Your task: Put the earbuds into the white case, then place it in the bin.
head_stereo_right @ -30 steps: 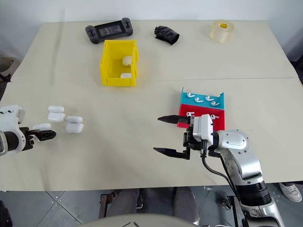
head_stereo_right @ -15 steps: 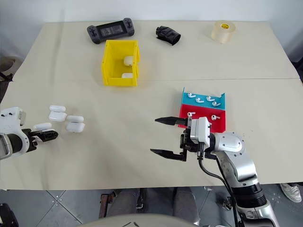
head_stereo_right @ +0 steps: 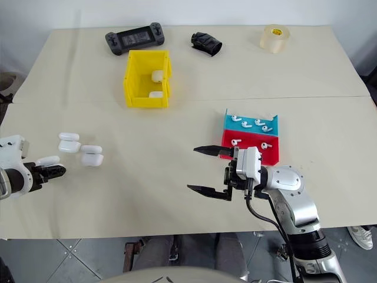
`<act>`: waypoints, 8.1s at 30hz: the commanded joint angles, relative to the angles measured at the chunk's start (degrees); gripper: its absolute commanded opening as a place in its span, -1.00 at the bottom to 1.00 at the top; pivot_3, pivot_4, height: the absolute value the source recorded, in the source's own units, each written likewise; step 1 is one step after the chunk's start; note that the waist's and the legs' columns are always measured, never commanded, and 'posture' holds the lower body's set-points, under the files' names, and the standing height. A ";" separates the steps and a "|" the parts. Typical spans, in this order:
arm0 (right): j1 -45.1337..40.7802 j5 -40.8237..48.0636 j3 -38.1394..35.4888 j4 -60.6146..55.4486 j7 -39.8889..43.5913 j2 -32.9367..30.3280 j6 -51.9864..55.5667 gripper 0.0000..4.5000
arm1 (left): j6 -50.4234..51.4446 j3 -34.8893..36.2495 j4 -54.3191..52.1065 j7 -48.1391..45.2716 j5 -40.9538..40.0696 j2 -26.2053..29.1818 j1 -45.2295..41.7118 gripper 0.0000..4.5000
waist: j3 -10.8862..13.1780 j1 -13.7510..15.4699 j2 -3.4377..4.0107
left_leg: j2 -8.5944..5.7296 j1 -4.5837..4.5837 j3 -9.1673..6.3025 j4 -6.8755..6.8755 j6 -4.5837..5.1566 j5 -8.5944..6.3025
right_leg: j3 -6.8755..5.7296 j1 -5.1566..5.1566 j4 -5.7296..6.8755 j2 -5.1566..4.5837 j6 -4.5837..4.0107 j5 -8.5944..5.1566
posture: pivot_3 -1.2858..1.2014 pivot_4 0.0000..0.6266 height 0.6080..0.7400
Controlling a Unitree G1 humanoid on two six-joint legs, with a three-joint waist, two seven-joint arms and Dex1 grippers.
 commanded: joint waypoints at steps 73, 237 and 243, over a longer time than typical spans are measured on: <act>-22.02 -21.09 11.28 11.76 0.11 -35.45 29.25 1.00 | -94.23 -46.99 1.19 -73.28 19.47 -39.39 -3.54 0.31 | -0.04 1.61 0.06 | -0.05 -0.34 0.62 0.82 0.77 -0.39 | 0.09 0.24 -0.78 -0.06 0.29 0.18 | 0.03 -0.52 1.00; -10.39 -4.68 -9.55 4.78 -3.05 -33.67 31.25 0.99 | -90.28 -39.49 1.34 -71.10 16.24 -33.91 -2.42 0.30 | 0.02 1.59 0.16 | 0.08 -0.34 0.56 1.10 0.90 -0.53 | -0.03 0.36 -0.67 -0.08 0.33 0.20 | 0.03 -0.52 1.00; -23.02 -12.28 4.33 8.14 0.56 -32.75 35.54 0.99 | -90.79 -40.43 1.56 -71.10 16.80 -35.01 -2.80 0.30 | 0.02 1.68 0.17 | 0.08 -0.41 0.53 1.13 0.90 -0.53 | -0.04 0.30 -0.71 -0.08 0.33 0.20 | 0.03 -0.52 1.00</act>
